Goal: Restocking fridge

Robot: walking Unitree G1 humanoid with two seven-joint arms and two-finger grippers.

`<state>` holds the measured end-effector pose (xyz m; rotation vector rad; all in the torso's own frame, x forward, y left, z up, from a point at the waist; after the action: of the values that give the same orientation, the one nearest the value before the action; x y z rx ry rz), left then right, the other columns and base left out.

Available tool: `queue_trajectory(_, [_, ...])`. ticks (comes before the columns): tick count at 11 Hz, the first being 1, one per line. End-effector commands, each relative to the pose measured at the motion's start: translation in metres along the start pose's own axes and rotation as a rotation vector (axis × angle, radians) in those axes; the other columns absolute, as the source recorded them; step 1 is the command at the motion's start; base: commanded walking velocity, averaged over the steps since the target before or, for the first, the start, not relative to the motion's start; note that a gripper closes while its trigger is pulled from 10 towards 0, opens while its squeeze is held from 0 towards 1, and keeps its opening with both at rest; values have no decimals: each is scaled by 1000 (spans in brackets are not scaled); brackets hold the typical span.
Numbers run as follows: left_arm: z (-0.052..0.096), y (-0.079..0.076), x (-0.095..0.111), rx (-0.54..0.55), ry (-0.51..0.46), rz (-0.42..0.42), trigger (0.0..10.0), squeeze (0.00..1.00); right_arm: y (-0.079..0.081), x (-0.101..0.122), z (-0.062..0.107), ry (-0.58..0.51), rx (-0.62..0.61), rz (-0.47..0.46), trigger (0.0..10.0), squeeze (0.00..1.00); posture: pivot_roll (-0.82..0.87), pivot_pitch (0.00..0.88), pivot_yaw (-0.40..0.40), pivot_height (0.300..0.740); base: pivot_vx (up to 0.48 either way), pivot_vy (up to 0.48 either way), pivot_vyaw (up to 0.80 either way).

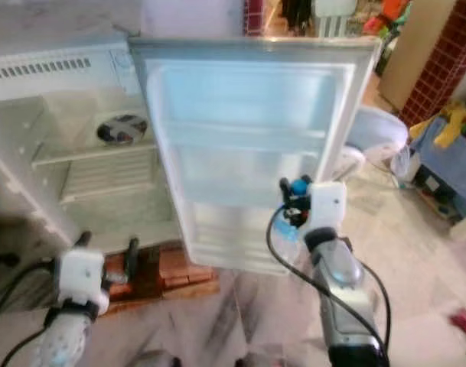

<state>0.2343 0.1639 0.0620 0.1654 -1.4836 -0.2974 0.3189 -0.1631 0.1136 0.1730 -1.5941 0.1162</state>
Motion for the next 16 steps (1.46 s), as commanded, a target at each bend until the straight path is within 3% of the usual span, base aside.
queue_trajectory(1, [0, 4, 10, -25, -40, -42, 10000, 0, 9, 9, -3, -32, 29, -4, 10000, 0, 72, 0, -46, 740, 0, 0, 0])
queue_trajectory(3, [5, 16, 1, 41, -3, -46, 10000, 0, 2, 2, 12, -18, -8, 3, 10000, 0, 66, 0, -29, 740, 0, 0, 0])
queue_trajectory(4, [0, 22, 3, 133, -14, -67, 10000, 0, -4, -5, 24, 4, -44, 0, 10000, 0, 56, 0, -16, 740, 0, 0, 0])
queue_trajectory(6, [-18, 36, 12, 202, -38, -54, 10000, 0, 2, -2, 21, 1, -31, -15, 10000, 0, 70, 0, -28, 740, 0, 0, 0])
queue_trajectory(7, [-20, 47, 8, 220, -19, -23, 10000, 0, 4, -4, 19, 5, -20, -20, 10000, 0, 73, 0, -26, 740, 0, 0, 0])
queue_trajectory(9, [-18, 59, 2, 255, 1, -37, 10000, 0, 4, 1, 13, -11, -10, -22, 10000, 0, 74, 0, -24, 740, 0, 0, 0])
queue_trajectory(11, [-29, 52, 8, 217, -4, 18, 10000, 0, 11, 13, 1, -48, 22, -41, 10000, 0, 89, 0, -31, 740, 0, 0, 0])
queue_trajectory(13, [-26, 54, 3, 224, 12, 21, 10000, 0, 12, 14, 3, -52, 20, -54, 10000, 0, 87, 0, -29, 740, 0, 0, 0])
queue_trajectory(15, [-22, 54, 1, 223, 20, 23, 10000, 0, 4, 12, 15, -44, -26, -67, 10000, 0, 85, 0, -21, 740, 0, 0, 0])
queue_trajectory(16, [-20, 53, -2, 219, 41, 29, 10000, 0, 2, 4, 31, -11, -39, -74, 10000, 0, 71, 0, -11, 740, 0, 0, 0])
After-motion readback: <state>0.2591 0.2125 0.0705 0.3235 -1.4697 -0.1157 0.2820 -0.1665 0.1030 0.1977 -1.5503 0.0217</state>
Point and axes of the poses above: a point about 5 cm out from each wrist's last joint towards the gripper, its own z axis pointing back from the gripper into the wrist, its own x axis along the axis of the wrist's last joint, y = z × x, the point moved 5 cm from there along -z, pointing out of the wrist towards the gripper, and after that the axes turned 2 degrees about -z, right-handed, at the moved point
